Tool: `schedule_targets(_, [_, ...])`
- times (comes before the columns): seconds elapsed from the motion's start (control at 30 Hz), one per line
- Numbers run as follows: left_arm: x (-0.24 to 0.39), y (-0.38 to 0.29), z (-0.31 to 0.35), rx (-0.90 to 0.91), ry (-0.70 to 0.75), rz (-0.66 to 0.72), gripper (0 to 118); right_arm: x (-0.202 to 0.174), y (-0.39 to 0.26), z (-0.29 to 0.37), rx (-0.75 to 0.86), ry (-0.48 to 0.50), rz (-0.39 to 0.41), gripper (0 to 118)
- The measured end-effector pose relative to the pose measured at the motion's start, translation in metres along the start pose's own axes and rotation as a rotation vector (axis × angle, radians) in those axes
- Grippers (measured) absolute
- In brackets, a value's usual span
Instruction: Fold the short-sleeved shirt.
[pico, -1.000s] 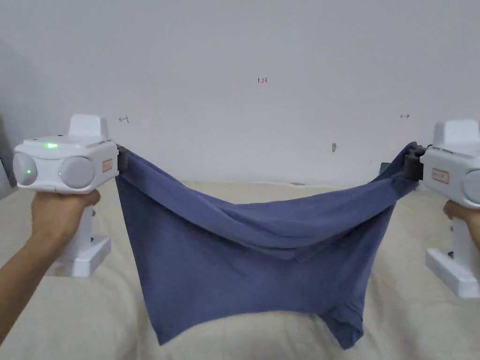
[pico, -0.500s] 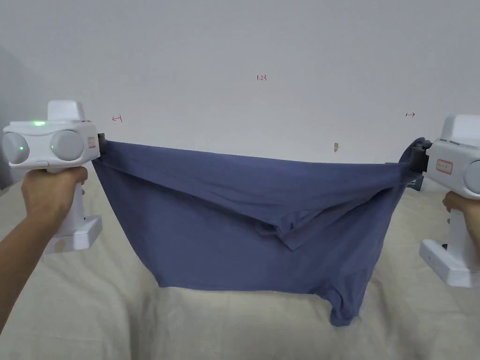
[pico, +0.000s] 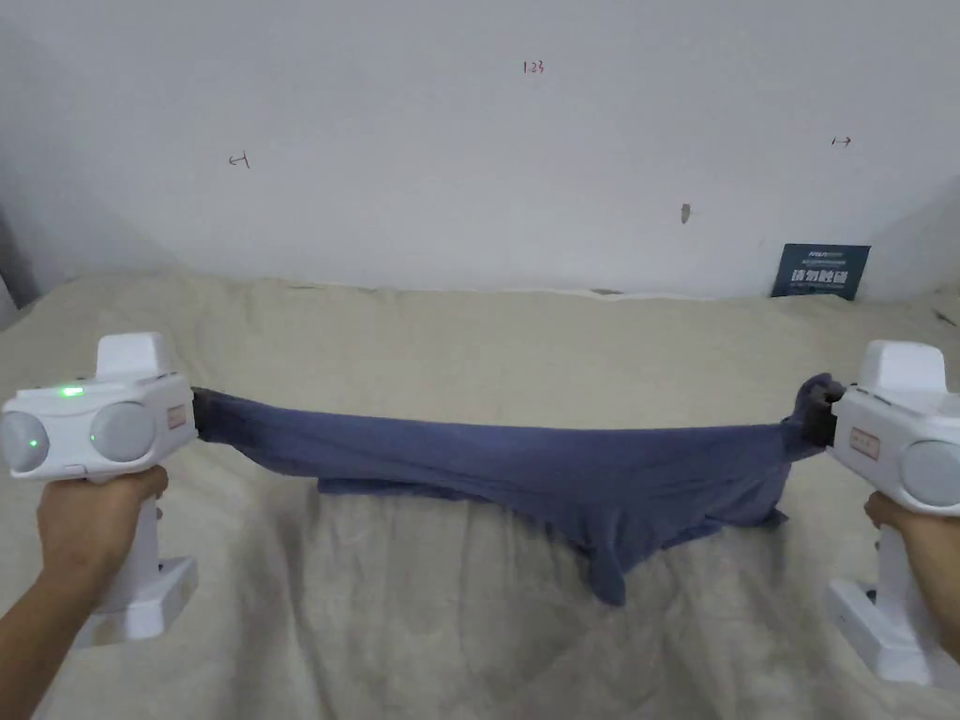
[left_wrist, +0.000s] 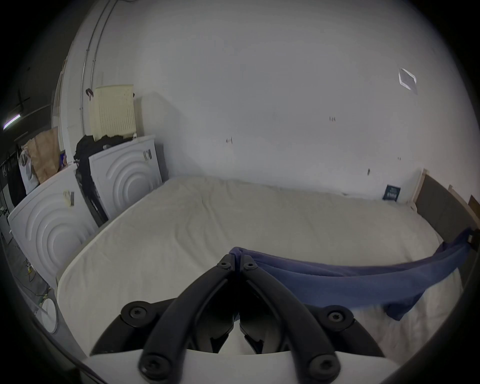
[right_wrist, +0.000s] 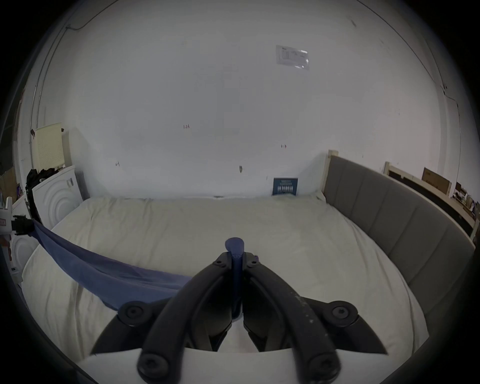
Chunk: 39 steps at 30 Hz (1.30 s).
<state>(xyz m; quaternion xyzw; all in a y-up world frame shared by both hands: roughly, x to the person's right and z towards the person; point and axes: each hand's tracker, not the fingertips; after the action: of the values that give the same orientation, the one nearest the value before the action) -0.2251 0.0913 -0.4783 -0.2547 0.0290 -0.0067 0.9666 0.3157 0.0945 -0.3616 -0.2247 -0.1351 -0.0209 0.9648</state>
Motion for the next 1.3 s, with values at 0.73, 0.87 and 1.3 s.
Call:
schedule_targets(0.73, [-0.066,-0.261,0.116,-0.385,0.030,0.007,2,0.042,-0.247,0.136,-0.344,-0.036,-0.123,8])
schedule_targets(0.87, [-0.070,-0.283,0.115,-0.474,0.036,0.004,2,0.039,-0.275,0.138,-0.460,-0.054,-0.130,8])
schedule_targets(1.3, [-0.059,-0.278,0.107,-0.495,0.055,0.036,67,0.004,-0.229,0.161,-0.439,-0.037,-0.075,51])
